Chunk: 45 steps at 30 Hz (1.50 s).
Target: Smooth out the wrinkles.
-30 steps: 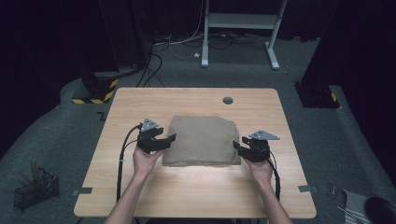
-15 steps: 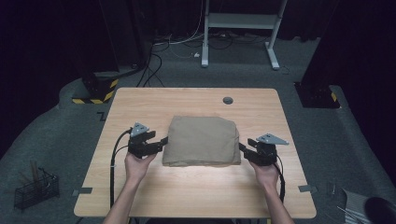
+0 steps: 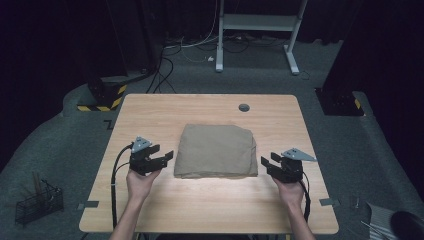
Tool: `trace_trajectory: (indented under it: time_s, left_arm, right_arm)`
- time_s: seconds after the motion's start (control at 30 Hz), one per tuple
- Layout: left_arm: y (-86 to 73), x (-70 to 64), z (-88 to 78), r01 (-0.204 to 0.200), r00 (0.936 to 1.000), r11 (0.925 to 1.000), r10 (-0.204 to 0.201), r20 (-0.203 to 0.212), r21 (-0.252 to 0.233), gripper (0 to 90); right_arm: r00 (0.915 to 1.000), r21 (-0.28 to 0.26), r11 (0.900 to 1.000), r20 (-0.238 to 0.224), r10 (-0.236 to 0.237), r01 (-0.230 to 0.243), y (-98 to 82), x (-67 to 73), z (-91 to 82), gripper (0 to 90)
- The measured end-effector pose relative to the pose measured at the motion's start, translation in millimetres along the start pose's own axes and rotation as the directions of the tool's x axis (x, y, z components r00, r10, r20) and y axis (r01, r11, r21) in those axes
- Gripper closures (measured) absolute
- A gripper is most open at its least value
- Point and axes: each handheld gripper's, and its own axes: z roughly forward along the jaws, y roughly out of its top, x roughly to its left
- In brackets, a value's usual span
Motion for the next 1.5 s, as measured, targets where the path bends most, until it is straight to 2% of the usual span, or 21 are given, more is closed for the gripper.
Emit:
trace_trajectory:
  time_s: [0.37,0.67,0.9,0.93,1.2,1.3,1.5]
  left_arm:
    - [-16.7,5.4,-10.0,0.011,0.9997,0.9998,-0.011,-0.023,0.017,34.8]
    - [-31.0,9.3,-11.2,0.021,0.9988,0.999,-0.02,-0.045,0.039,34.7]
    - [-41.0,13.5,-10.4,0.036,0.9974,0.9978,-0.032,-0.064,0.056,34.6]
    - [-41.9,14.4,-10.1,0.028,0.9971,0.9978,-0.023,-0.072,0.06,34.5]
    - [-51.5,18.9,-3.4,0.014,0.9926,0.995,-0.002,-0.121,0.099,34.4]
    - [-55.7,21.5,1.1,0.03,0.9912,0.9939,-0.016,-0.131,0.106,34.4]
    - [-60.0,24.1,7.2,0.028,0.9855,0.9913,-0.006,-0.169,0.128,34.2]
  right_arm:
    - [0.9998,0.012,1.0,0.008,0.017,-0.017,-12.9,-2.8,-8.5,51.7]
    - [0.9989,0.032,0.999,0.025,0.041,-0.042,-26.2,-7.8,-11.6,51.6]
    - [0.9983,0.055,0.998,0.048,0.033,-0.036,-33.3,-9.9,-9.3,51.6]
    - [0.998,0.064,0.997,0.054,0.031,-0.034,-34.4,-10.2,-8.2,51.6]
    - [0.9959,0.106,0.994,0.09,0.009,-0.019,-40.0,-13.4,1.0,51.6]
    - [0.9946,0.123,0.992,0.103,0.01,-0.022,-42.6,-15.7,4.0,51.5]
    - [0.9922,0.154,0.988,0.125,0.0,-0.019,-45.9,-21.6,9.5,51.4]
